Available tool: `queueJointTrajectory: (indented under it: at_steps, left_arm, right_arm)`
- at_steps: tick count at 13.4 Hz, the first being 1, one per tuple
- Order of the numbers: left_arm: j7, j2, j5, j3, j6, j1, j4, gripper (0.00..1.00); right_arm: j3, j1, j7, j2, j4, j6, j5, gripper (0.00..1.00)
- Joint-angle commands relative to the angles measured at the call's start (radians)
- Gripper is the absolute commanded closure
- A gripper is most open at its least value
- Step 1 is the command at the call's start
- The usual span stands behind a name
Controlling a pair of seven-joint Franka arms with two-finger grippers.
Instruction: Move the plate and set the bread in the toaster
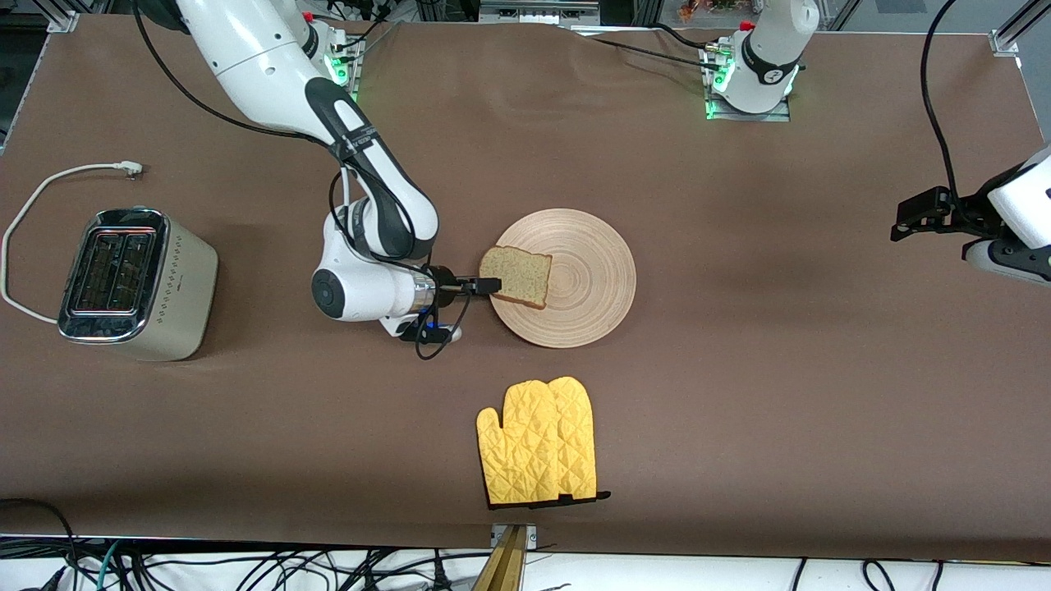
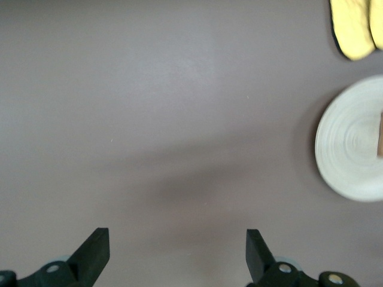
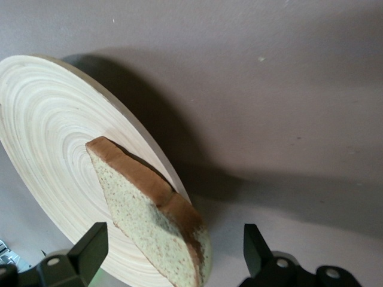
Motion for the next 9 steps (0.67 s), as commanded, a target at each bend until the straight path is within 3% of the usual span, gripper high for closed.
queueJointTrajectory:
  at_steps: [1,2,4,6,7,9]
  left_arm:
    - [-0.083,-0.131,0.030,0.013,0.158,-0.027,-0.195,0.00]
    - [-0.097,-0.142,0.030,0.013,0.149,-0.021,-0.210,0.00]
    - [-0.168,-0.157,0.041,0.013,0.141,-0.026,-0.226,0.00]
    - [-0.176,-0.156,0.032,0.013,0.144,-0.029,-0.226,0.00]
    - [-0.179,-0.154,0.032,0.013,0.146,-0.032,-0.224,0.00]
    - [-0.179,-0.159,0.042,0.008,0.141,-0.024,-0.235,0.00]
  right_arm:
    - [-0.002,0.006,0.006,0.014,0.009,0.016,0.023,0.01]
    - [-0.002,0.008,0.006,0.014,0.009,0.016,0.023,0.12]
    - [-0.002,0.008,0.006,0.013,0.009,0.005,0.023,0.62]
    - [-0.002,0.011,0.007,0.011,0.009,0.005,0.023,0.90]
    - [0.001,0.012,0.006,0.011,0.009,0.008,0.023,0.99]
    - [-0.001,0.024,0.006,0.011,0.010,0.013,0.023,1.00]
